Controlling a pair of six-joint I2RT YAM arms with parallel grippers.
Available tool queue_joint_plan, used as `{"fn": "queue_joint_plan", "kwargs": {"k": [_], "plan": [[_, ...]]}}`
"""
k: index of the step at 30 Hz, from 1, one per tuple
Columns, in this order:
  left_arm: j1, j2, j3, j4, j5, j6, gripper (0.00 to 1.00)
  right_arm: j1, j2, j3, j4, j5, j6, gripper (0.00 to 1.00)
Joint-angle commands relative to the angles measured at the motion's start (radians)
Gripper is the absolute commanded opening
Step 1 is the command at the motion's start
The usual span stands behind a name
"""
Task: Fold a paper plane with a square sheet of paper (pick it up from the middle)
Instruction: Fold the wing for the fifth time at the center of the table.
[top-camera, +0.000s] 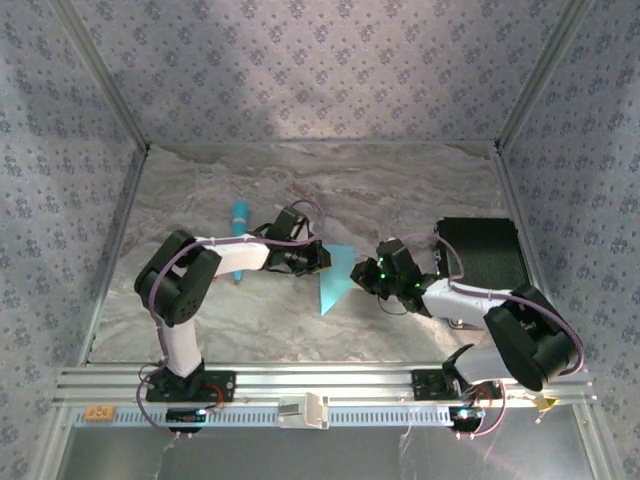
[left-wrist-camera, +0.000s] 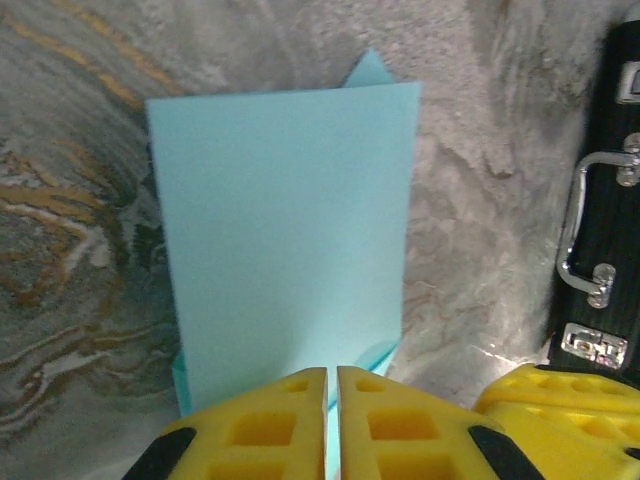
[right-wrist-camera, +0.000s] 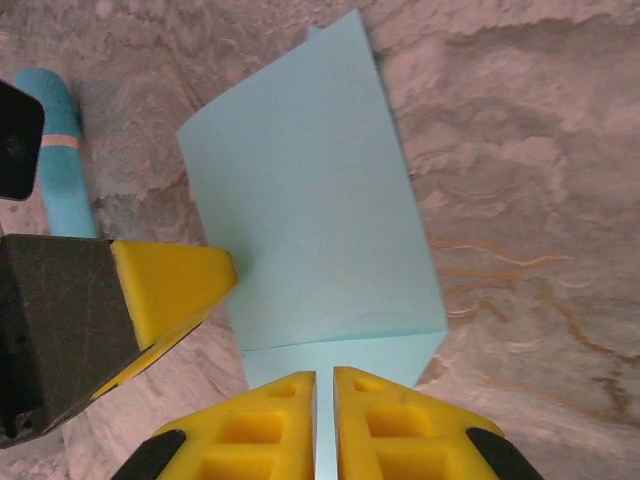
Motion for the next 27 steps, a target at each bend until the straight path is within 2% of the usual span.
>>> {"fn": "queue_joint_plan", "kwargs": {"k": [1, 6, 12, 16, 27], "plan": [[0.002, 0.025, 0.031, 0.023, 0.023, -0.011, 0.10, -0.009, -0.015, -0.013, -0.054, 0.011, -0.035, 0.15], [0.006, 0.050, 0.019, 0.029, 0.021, -0.008, 0.09, -0.028, -0.015, -0.018, -0.058, 0.005, -0.042, 0.18], [0.028, 0.068, -0.041, 0.119, 0.080, -0.028, 0.09, -0.055, -0.006, -0.031, -0.026, -0.049, -0.053, 0.30], [0.050, 0.070, -0.099, 0.199, 0.120, -0.050, 0.09, -0.077, 0.018, -0.032, -0.004, -0.105, -0.057, 0.32], [0.060, 0.068, -0.113, 0.196, 0.162, -0.024, 0.09, -0.099, 0.087, -0.003, 0.039, -0.184, -0.066, 0.35]]}}
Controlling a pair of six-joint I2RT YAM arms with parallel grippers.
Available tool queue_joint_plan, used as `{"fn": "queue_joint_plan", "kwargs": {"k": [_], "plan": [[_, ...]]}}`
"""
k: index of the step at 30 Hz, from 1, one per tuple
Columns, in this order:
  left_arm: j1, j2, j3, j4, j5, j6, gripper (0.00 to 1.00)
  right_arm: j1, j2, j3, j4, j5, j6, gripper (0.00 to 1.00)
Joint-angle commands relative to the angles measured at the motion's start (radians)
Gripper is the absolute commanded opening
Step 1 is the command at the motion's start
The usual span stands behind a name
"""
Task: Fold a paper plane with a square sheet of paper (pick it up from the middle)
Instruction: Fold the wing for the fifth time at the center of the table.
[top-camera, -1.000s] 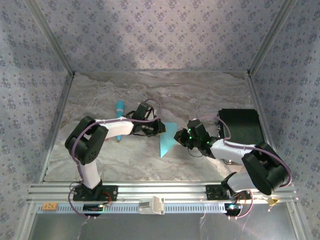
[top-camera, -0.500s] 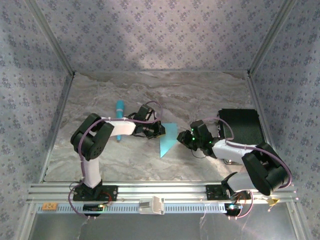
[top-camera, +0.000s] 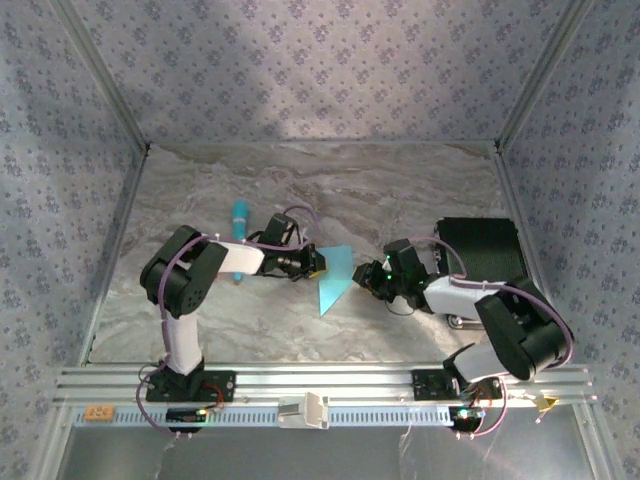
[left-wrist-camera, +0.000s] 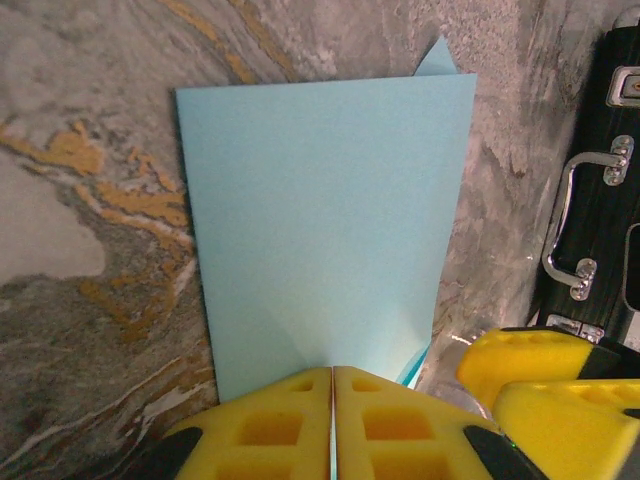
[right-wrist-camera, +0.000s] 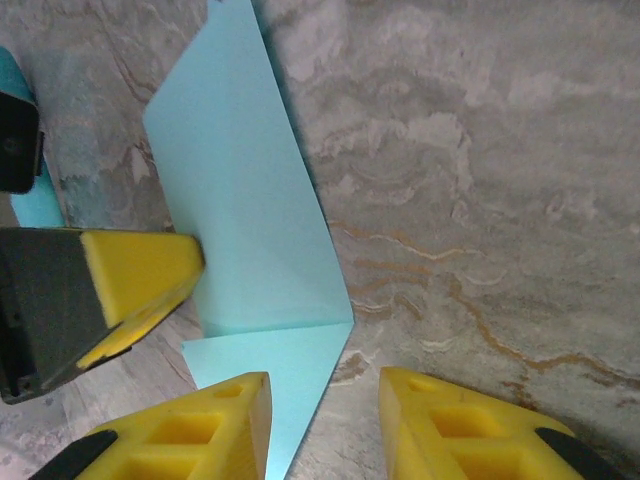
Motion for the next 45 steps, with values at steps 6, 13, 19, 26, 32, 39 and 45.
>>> {"fn": "queue_joint_plan", "kwargs": {"k": [6, 13, 19, 26, 32, 39, 45], "plan": [[-0.013, 0.010, 0.034, -0.099, 0.047, 0.082, 0.09, -0.012, 0.016, 0.042, -0.042, -0.011, -0.044, 0.36], [-0.032, 0.005, 0.076, -0.189, 0.025, 0.138, 0.08, -0.045, 0.020, 0.086, -0.107, -0.021, -0.100, 0.36], [-0.033, 0.005, 0.079, -0.196, 0.013, 0.138, 0.08, -0.061, 0.077, 0.161, -0.182, -0.037, -0.165, 0.36], [-0.032, -0.005, 0.074, -0.196, -0.003, 0.137, 0.08, -0.075, 0.163, 0.264, -0.238, -0.062, -0.231, 0.36], [-0.033, -0.067, 0.075, -0.211, -0.063, 0.137, 0.10, -0.074, 0.192, 0.299, -0.249, -0.082, -0.244, 0.35], [-0.032, -0.066, 0.099, -0.229, -0.100, 0.137, 0.12, -0.074, 0.195, 0.305, -0.250, -0.099, -0.249, 0.34], [-0.033, -0.039, 0.117, -0.281, -0.157, 0.147, 0.12, -0.069, 0.187, 0.286, -0.232, -0.101, -0.233, 0.35]]}}
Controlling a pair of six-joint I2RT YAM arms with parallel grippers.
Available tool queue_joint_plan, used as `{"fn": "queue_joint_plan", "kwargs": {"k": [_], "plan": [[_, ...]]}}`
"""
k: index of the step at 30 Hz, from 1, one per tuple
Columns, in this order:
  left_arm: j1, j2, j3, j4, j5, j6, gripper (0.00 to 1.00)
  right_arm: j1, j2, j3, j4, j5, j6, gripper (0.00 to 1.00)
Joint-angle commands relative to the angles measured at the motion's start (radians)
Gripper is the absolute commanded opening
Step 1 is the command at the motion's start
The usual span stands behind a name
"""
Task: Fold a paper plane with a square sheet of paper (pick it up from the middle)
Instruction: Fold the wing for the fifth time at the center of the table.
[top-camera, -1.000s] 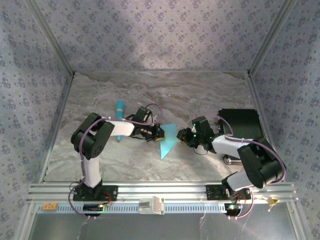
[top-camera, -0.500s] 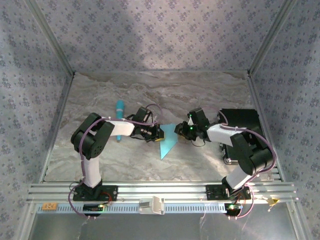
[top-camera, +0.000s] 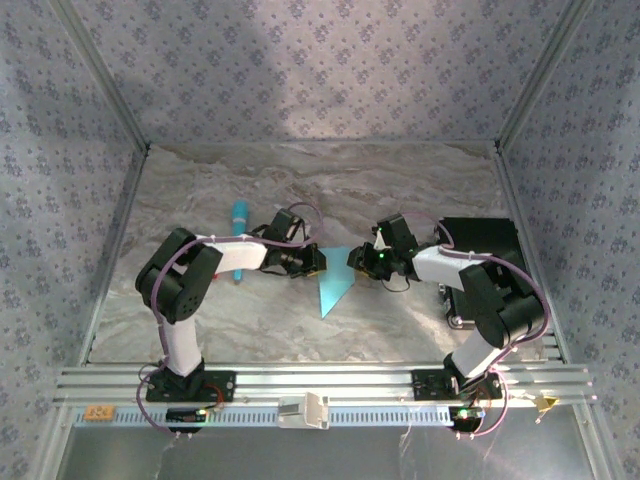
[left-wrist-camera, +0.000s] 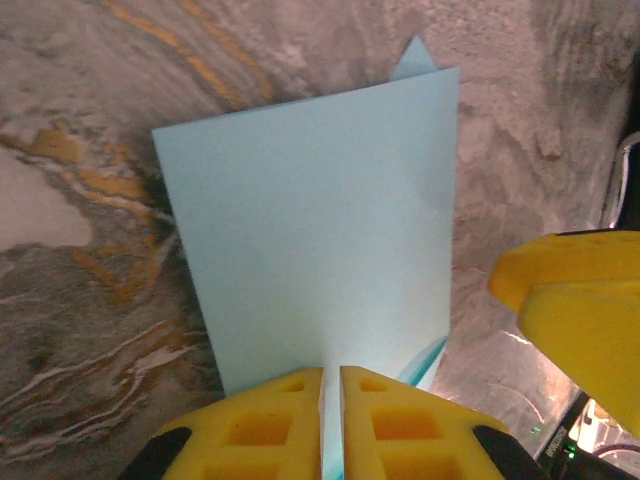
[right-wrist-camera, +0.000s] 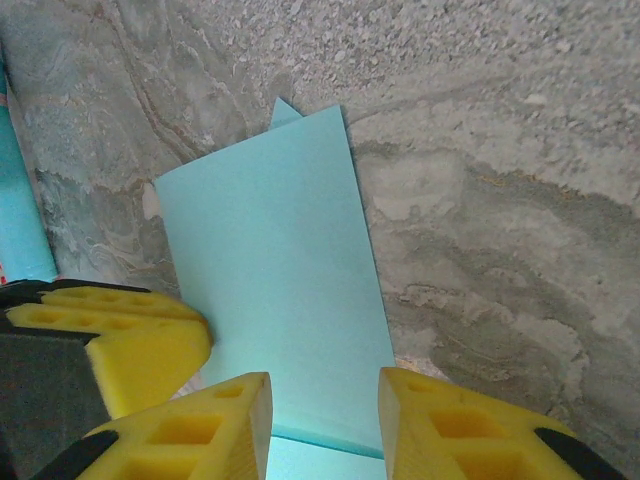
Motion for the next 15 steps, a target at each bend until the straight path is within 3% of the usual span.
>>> {"fn": "queue_joint_plan", "kwargs": {"k": [1, 15], "plan": [[-0.006, 0.010, 0.036, -0.066, -0.057, 0.035, 0.11, 0.001, 0.004, 0.002, -0.009, -0.015, -0.007, 0.34], [-0.077, 0.102, 0.133, -0.293, -0.069, 0.265, 0.03, -0.008, -0.045, -0.057, -0.013, 0.000, -0.006, 0.36]]}}
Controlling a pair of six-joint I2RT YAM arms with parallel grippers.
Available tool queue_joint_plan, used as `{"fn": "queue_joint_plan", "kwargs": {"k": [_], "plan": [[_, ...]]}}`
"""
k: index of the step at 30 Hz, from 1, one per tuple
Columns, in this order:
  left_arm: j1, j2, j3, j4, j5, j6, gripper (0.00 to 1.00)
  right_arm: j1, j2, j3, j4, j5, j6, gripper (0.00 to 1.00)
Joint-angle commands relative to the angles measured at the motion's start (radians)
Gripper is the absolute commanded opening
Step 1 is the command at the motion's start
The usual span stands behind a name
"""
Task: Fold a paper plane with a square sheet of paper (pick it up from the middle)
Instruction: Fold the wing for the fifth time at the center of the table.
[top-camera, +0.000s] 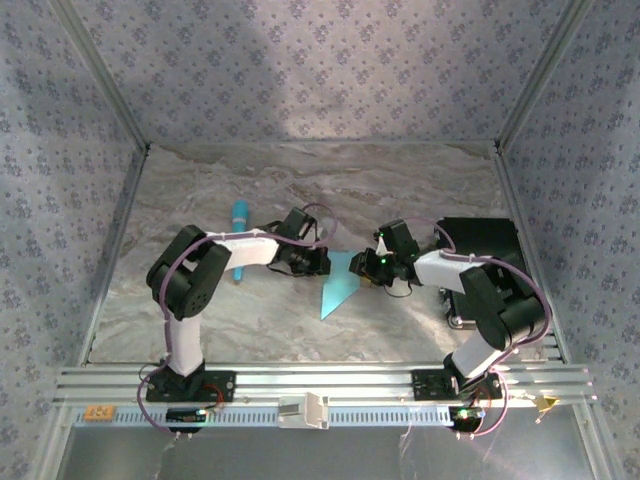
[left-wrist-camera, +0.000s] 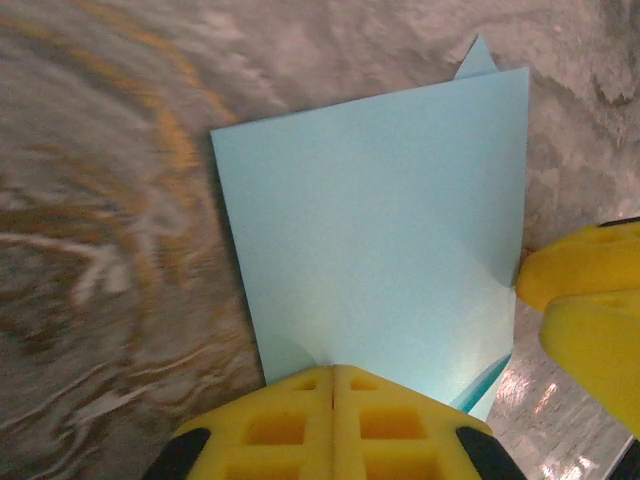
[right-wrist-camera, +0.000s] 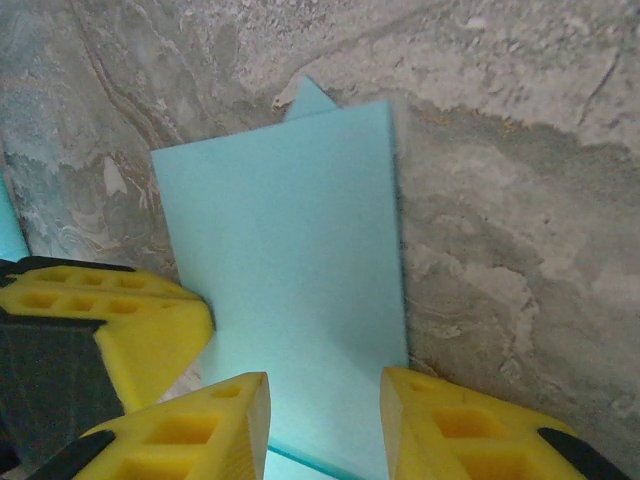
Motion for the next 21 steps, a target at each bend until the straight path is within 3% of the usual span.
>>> {"fn": "queue_joint_plan", "kwargs": {"k": [1, 11, 21], "plan": [[-0.021, 0.040, 0.012, -0.119, -0.002, 0.087, 0.03, -0.009, -0.030, -0.007, -0.026, 0.007, -0.009, 0.36], [-0.020, 0.047, 0.019, -0.117, -0.005, 0.066, 0.03, -0.015, -0.106, -0.035, -0.100, 0.102, 0.010, 0.36], [-0.020, 0.049, 0.023, -0.107, 0.001, 0.053, 0.03, -0.027, -0.035, -0.010, -0.064, 0.055, 0.009, 0.37]]}}
